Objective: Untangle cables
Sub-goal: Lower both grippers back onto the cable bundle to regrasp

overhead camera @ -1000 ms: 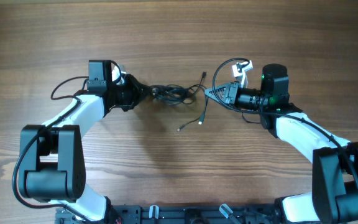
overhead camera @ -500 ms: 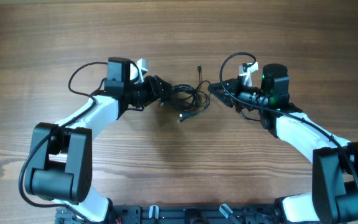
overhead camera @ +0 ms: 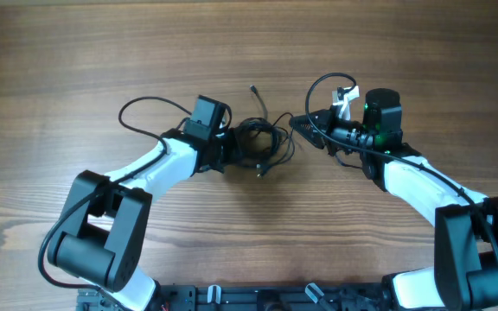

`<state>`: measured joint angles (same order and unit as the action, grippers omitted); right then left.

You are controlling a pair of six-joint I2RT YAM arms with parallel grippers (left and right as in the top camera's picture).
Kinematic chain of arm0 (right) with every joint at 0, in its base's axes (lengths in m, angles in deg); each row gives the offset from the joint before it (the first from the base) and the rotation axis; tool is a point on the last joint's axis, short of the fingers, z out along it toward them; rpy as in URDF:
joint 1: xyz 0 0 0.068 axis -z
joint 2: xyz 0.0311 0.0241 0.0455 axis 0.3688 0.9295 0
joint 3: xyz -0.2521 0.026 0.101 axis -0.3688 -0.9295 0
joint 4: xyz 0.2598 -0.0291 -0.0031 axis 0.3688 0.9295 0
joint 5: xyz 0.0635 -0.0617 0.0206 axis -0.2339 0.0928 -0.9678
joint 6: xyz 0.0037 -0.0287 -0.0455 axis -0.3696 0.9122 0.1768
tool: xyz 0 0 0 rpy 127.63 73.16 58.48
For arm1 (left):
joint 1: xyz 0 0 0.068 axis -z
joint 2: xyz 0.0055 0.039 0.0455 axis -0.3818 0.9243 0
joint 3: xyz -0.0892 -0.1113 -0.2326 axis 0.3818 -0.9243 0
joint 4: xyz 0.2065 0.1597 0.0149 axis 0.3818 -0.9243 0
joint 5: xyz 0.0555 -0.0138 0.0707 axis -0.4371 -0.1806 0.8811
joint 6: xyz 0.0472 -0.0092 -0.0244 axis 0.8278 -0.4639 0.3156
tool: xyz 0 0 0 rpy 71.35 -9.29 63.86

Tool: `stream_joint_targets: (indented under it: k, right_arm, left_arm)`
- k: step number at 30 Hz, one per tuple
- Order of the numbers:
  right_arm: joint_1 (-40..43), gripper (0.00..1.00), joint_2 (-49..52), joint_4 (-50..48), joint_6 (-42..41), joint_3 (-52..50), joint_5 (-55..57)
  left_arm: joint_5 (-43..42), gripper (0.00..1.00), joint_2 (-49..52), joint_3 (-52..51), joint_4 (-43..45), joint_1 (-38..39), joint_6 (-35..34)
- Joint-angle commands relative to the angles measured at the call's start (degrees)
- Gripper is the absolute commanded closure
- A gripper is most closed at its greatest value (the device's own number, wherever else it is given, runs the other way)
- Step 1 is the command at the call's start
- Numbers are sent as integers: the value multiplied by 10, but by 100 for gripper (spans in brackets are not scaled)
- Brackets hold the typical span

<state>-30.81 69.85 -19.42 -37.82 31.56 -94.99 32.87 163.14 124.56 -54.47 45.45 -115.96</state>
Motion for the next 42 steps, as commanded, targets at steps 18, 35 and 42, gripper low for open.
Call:
stream_joint_targets:
  k: [18, 35, 42]
  right_arm:
    - [-46, 81, 7, 259, 228, 6, 131]
    - [-49, 46, -56, 367, 317, 121, 130]
    - [-87, 45, -56, 351, 316, 120, 196]
  left_arm:
    - [47, 53, -11, 11, -101, 8, 2]
    - [88, 55, -35, 104, -144, -55, 95]
    - [81, 40, 46, 105, -153, -56, 121]
